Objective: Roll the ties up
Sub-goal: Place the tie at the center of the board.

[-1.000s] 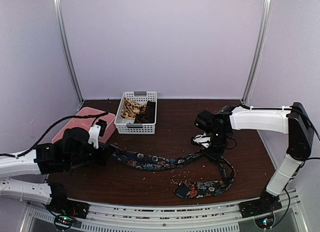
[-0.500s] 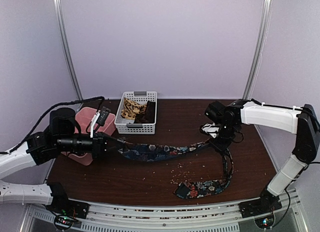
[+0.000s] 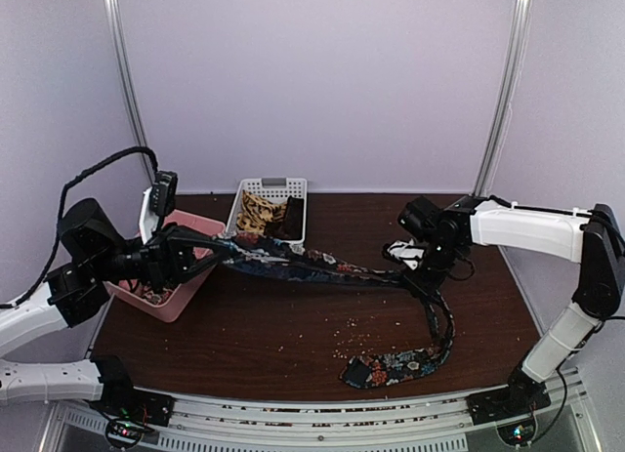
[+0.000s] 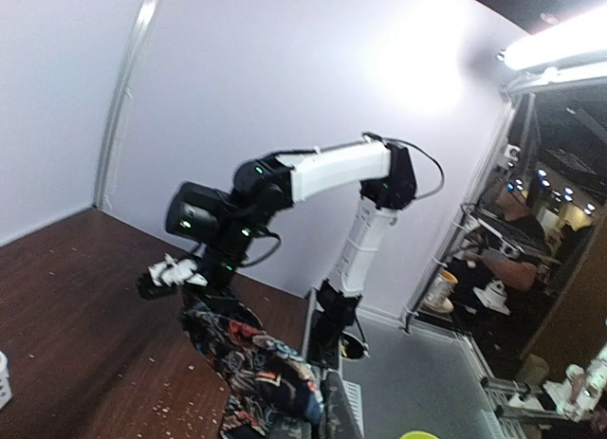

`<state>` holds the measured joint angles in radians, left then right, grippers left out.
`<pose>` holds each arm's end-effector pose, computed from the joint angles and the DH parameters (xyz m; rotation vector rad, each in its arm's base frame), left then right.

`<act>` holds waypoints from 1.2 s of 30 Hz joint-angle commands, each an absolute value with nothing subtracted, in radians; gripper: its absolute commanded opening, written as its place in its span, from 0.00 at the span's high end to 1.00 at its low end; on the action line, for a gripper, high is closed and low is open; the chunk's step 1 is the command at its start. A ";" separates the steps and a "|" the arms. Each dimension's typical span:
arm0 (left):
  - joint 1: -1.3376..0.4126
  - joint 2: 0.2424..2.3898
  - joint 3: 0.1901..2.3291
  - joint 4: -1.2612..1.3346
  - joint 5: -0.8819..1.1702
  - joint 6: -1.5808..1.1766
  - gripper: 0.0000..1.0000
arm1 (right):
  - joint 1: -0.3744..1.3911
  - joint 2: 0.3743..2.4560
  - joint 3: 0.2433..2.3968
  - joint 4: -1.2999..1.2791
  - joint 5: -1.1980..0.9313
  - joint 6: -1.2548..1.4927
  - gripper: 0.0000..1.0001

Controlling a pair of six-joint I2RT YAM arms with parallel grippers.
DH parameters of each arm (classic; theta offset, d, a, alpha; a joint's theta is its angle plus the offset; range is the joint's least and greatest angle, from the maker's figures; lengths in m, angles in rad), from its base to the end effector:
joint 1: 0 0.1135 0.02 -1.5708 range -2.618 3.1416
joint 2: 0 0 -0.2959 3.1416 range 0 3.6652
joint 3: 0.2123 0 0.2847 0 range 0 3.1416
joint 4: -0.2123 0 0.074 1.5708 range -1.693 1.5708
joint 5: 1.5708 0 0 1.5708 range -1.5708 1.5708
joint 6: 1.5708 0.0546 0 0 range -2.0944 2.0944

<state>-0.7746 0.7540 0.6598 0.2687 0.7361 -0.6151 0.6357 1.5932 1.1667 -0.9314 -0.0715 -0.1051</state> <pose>0.1171 -0.1659 0.3695 0.8156 1.4562 -1.6064 0.2648 0.2002 0.2232 -1.0781 2.7452 0.1844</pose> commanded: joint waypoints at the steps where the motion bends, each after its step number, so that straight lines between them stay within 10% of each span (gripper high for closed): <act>1: -0.716 0.672 0.650 0.465 0.551 -0.636 1.00 | 0.637 1.603 1.119 -0.932 -0.108 -0.111 1.00; 17: -0.707 1.038 0.603 1.212 0.460 -0.843 1.00 | 0.797 1.723 1.183 -0.923 -0.329 -0.162 1.00; 27: -0.709 0.936 0.653 0.467 -0.326 -0.466 1.00 | 0.865 1.736 1.111 -0.926 -0.409 -0.168 1.00; 36: -0.690 0.969 0.645 0.071 -0.479 -0.582 1.00 | 0.898 1.765 1.154 -0.953 -0.479 -0.196 1.00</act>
<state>-0.7059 0.9810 0.6395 0.2371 -0.3298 -0.5285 0.8860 1.7416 1.1255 -0.8913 -0.4500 -0.1673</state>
